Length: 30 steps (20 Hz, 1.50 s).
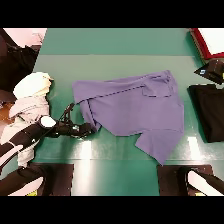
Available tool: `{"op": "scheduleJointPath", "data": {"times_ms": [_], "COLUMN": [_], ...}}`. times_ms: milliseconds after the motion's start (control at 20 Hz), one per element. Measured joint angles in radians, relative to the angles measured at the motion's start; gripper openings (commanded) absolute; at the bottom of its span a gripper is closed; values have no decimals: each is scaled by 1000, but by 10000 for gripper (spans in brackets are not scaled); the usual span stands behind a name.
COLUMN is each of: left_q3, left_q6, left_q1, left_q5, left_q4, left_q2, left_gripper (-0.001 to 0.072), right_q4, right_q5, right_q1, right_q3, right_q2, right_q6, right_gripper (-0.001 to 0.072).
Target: Fold the shirts.
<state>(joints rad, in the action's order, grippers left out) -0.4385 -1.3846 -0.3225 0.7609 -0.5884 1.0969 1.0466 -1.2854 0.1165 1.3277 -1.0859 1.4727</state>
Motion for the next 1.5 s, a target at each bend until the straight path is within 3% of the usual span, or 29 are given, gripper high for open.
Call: {"op": "scheduleJointPath", "data": {"times_ms": [200, 350, 400, 450, 500, 650, 700, 950, 1250, 1300, 1450, 1500], "left_q3": [-129, -249, -285, -320, -348, -408, -418, -440, -444, -444, -444, -446], "left_q6": [-22, -93, -117, -139, -157, -189, -195, -167, -146, -145, -143, -143], "left_q1": [-2, -2, -2, -2, -2, 32, 61, 182, 216, 217, 220, 220], "left_q5": [71, 130, 150, 178, 199, 240, 248, 266, 279, 280, 293, 296], "left_q4": [-117, -306, -373, -449, -511, -638, -663, -647, -612, -610, -604, -603], "left_q2": [-17, -64, -79, -92, -103, -122, -126, -132, -132, -132, -132, -132], "left_gripper": [22, 22, 22, 22, 22, 22, 22, 23, 23, 23, 23, 22], "right_q4": [3, 19, 36, 48, 60, 84, 92, 72, -3, -8, -24, -25], "right_q5": [-97, -145, -155, -159, -164, -169, -164, -46, 91, 105, 156, 163], "right_q1": [71, 180, 220, 256, 288, 365, 385, 401, 327, 317, 292, 285], "right_q3": [-15, -116, -173, -232, -297, -508, -575, -799, -883, -886, -889, -882], "right_q2": [6, 47, 66, 84, 100, 128, 132, 142, 138, 129, 84, 73], "right_q6": [-9, -17, -21, -29, -40, -63, -70, -100, -109, -109, -115, -118], "right_gripper": [369, 372, 403, 507, 518, 504, 430, 412, 410, 356, 38, 15]}}
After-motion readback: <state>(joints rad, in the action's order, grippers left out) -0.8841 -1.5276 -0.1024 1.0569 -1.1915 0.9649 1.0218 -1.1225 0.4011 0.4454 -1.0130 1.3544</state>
